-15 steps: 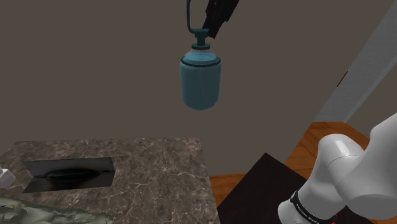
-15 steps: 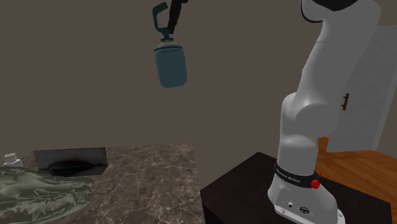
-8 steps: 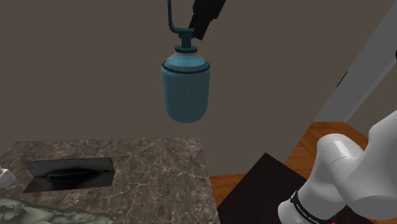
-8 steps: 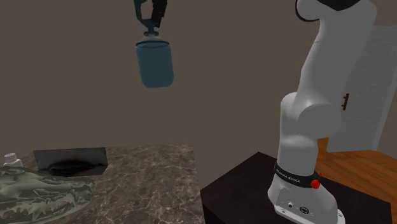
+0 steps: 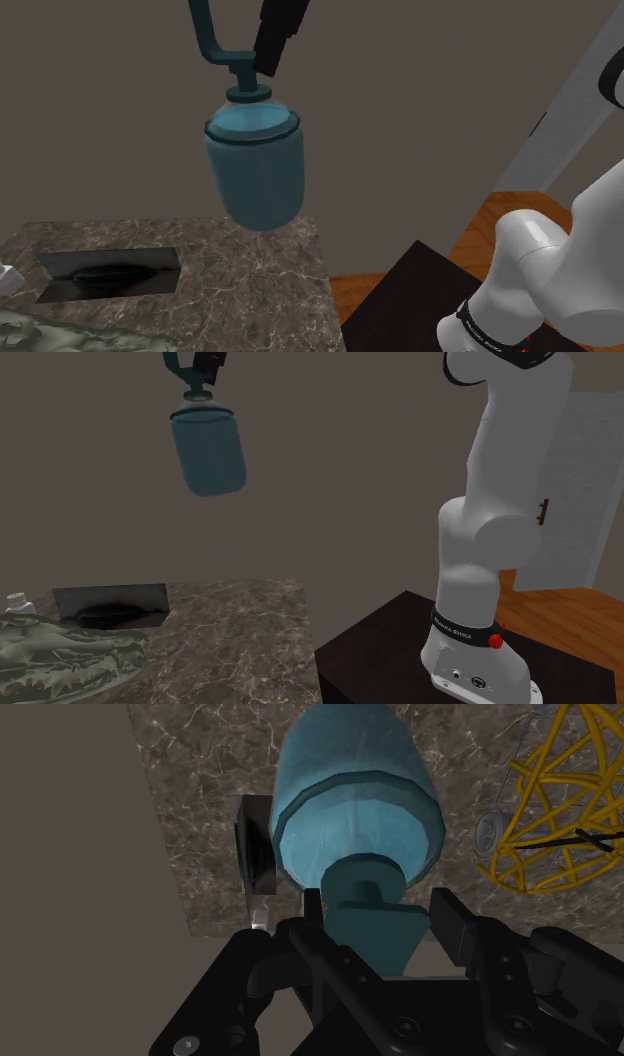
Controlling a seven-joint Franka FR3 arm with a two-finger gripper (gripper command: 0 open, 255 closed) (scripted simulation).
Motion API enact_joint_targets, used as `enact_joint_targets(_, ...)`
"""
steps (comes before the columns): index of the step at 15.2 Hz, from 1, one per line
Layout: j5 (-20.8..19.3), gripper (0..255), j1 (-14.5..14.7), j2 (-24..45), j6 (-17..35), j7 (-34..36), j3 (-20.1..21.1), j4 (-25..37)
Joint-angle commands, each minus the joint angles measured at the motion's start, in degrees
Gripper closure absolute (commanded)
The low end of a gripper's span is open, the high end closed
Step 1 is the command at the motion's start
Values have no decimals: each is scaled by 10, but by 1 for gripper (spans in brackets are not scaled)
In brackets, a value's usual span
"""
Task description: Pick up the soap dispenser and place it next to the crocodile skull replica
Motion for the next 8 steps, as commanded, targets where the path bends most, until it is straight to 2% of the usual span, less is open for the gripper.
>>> enact_joint_targets(1,-9,255,12,23,0,33,21,26)
enact_joint_targets(8,-57,255,61,122,-17,134,82,144)
